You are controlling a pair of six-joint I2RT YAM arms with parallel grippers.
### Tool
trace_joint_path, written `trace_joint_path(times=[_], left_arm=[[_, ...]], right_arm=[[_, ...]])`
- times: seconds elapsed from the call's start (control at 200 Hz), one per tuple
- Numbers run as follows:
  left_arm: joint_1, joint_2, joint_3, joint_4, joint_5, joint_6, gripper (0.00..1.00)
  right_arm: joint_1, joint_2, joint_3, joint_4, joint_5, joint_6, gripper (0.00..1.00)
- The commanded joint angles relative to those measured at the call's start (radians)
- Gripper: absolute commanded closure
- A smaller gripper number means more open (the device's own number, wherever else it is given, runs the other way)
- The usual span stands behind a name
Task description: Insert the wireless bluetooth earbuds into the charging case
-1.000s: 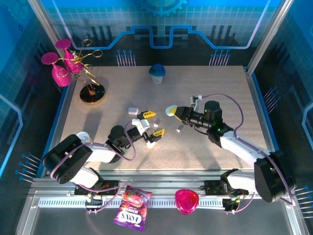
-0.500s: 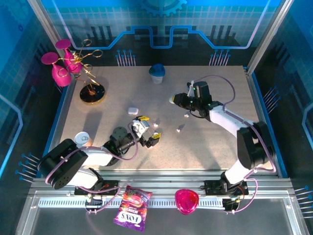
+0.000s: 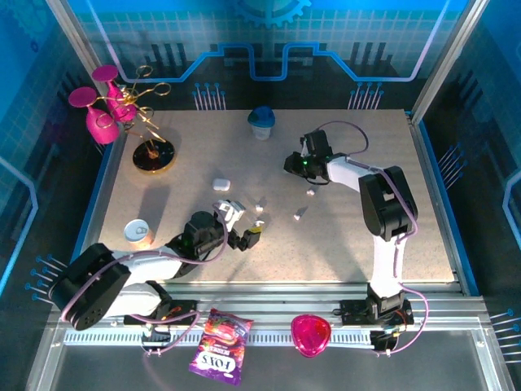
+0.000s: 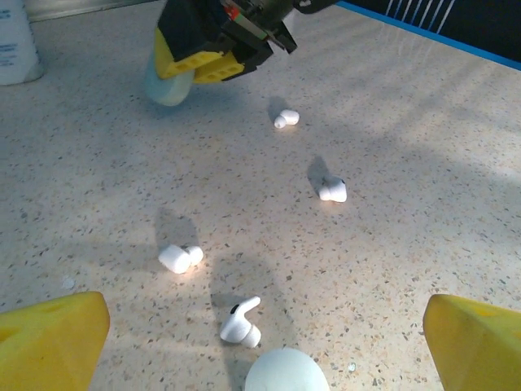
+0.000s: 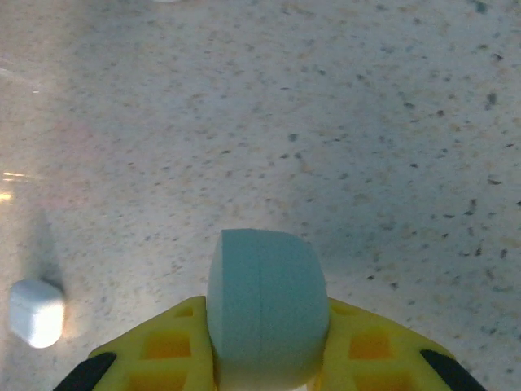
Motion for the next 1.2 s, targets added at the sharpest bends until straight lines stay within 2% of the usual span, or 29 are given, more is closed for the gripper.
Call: trace_joint_path(times=[0.0,0.1,0.31,0.425,0.52,0.66,0.75,0.85,0.981,1.141,1.196], left_arm=[[0.006,-0.047,0.032,-0.115,-0.05,-0.058,0.01],[0.005,-0.063,0.046,-0.189,-0.054,-0.089,0.01],[0.006,-0.104,0.04,-0.273,-0.078,-0.21,0.01],[0.005,-0.134,0.062,-0.382,-0.095,-0.27,0.01],[0.005,-0.141,0.095,-0.477,-0.059,-0.311,0.01],[0.005,-0.118,0.15,-0.569,0.008,-0.401,0.13],[0.003,-0.087,0.198,-0.642,0.052,-0.472,0.15],[-0.004,-0.049,0.253,-0.723,0.098,-0.549,0.16],[-0.024,0.002,0.289,-0.748,0.128,-0.609,0.19],[-0.032,0.072,0.315,-0.765,0.119,-0.637,0.21],[-0.036,0.099,0.316,-0.749,0.116,-0.638,0.21]], right_arm=[[-0.035,0.038,0.049,-0.028,-0.02,-0.005,0.81],[-0.051,0.055,0.054,-0.033,-0.02,-0.009,0.78],[-0.075,0.026,0.028,-0.051,0.018,-0.037,0.62],[-0.093,-0.033,-0.001,-0.075,0.057,-0.064,0.47],[-0.096,-0.108,-0.049,-0.084,0.121,-0.104,0.33],[-0.076,-0.239,-0.184,-0.052,0.199,-0.138,0.15],[-0.052,-0.335,-0.289,-0.011,0.223,-0.15,0.0],[-0.035,-0.446,-0.404,0.046,0.231,-0.126,0.0],[-0.034,-0.578,-0.52,0.064,0.274,-0.084,0.0],[-0.046,-0.73,-0.629,0.062,0.337,-0.181,0.0],[-0.075,-0.765,-0.649,0.048,0.294,-0.196,0.0]])
